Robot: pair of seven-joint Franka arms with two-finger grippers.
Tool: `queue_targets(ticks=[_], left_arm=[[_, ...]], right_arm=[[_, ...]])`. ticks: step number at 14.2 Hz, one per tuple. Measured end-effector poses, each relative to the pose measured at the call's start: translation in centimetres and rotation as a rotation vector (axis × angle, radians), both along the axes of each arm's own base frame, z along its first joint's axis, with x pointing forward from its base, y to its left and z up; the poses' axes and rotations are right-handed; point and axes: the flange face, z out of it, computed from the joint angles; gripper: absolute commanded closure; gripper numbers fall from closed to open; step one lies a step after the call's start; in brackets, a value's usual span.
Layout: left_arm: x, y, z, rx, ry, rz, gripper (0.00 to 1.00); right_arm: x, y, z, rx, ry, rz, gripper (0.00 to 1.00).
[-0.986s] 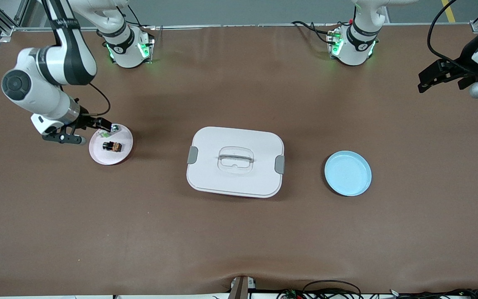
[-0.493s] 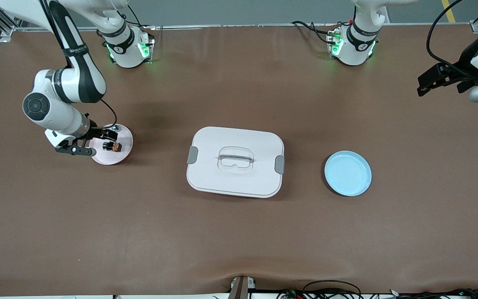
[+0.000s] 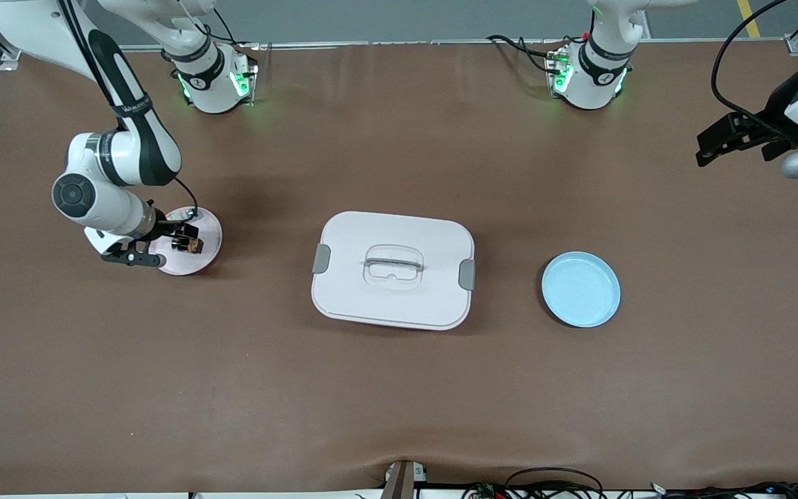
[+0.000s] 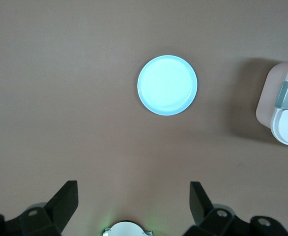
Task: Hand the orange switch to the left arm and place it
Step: 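Reach the right gripper down over the orange switch on the white plate, then close the right gripper on the orange switch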
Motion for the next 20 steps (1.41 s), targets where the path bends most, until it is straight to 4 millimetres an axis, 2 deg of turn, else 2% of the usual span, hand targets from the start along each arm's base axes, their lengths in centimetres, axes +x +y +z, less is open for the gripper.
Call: queue_targets(ticks=[4,10,17,20], left_arm=[[0.0,0.1,0.0,0.0,-0.001,0.002,0.0],[0.0,0.1,0.0,0.0,-0.001,0.002,0.0],[0.0,0.1,0.0,0.0,-0.001,0.003,0.0],[0.0,0.1,0.0,0.0,-0.001,0.003,0.0]], right_arm=[[0.8,0.0,-1.0,0.0,0.009,0.001,0.0],[2.0,0.3,-1.1,0.001,-0.002,0.008,0.0],[1.3,0.6,-4.0,0.003,0.059,0.015,0.0],[1.2,0.9,-4.5,0.003,0.068,0.019,0.0]])
